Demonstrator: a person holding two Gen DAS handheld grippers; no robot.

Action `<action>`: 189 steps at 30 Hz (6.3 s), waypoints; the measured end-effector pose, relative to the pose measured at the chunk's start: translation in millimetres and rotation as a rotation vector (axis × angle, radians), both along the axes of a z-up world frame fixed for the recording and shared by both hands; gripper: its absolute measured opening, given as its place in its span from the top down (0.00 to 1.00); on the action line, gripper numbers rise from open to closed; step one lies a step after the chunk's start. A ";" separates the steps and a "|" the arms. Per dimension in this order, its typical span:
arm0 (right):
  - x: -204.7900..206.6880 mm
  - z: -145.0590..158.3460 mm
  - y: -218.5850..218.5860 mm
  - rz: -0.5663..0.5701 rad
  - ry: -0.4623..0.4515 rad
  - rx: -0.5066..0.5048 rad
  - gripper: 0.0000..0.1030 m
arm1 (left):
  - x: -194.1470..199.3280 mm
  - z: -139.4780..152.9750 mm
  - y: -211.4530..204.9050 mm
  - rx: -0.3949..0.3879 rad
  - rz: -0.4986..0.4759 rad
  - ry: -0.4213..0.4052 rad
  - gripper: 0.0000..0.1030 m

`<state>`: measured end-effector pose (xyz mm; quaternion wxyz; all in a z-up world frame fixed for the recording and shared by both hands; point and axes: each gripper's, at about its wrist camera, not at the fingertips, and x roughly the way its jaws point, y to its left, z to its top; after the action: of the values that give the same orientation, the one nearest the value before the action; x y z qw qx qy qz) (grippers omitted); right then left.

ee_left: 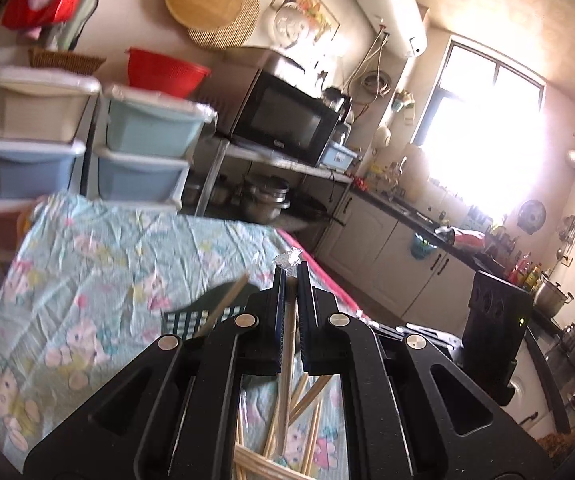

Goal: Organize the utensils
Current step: 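Lift the chopsticks upright with both grippers and carry them above the caddy, then lower the chopsticks into the caddy compartments and open both grippers, then withdraw both grippers from the green caddy and move back from it, then lower both grippers toward the loose chopsticks lying beside the caddy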

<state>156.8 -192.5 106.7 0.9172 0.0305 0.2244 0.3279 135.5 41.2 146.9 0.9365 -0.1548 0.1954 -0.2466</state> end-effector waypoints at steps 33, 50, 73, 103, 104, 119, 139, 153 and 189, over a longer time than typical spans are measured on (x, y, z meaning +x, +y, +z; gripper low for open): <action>32.0 88.9 -23.0 -0.117 -0.229 0.129 0.95 | 39.5 41.4 7.2 0.076 0.236 -0.171 0.97; 53.0 60.2 -30.4 -0.187 -0.197 0.111 0.95 | 55.9 8.3 4.1 0.094 0.236 -0.115 0.97; 82.6 -6.9 1.2 -0.155 -0.015 0.032 0.94 | 65.2 -42.0 -10.1 0.133 0.205 -0.025 0.96; 78.9 -31.9 -17.1 -0.231 0.074 0.012 0.59 | 59.9 -71.2 11.1 0.108 0.233 0.078 0.42; 77.5 -32.2 -18.2 -0.234 0.073 0.013 0.57 | 58.9 -71.3 12.4 0.111 0.239 0.078 0.40; 52.4 -30.2 -28.5 -0.263 0.036 0.004 0.43 | 28.8 -67.1 22.1 0.118 0.295 0.057 0.12; 0.8 -26.0 -32.0 -0.252 -0.014 0.009 0.34 | -1.8 -72.8 20.8 0.129 0.308 0.058 0.10; -19.0 -37.4 -20.0 -0.228 -0.007 -0.042 0.34 | -13.1 -89.0 24.7 0.124 0.307 0.105 0.10; -36.5 -99.6 -31.4 -0.252 0.147 -0.089 0.34 | -22.3 -158.9 16.8 0.147 0.231 0.293 0.17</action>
<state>120.3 -223.9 7.1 0.9326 0.0417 0.2994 0.1969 113.1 58.0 -12.1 0.9289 -0.1418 0.3280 -0.0976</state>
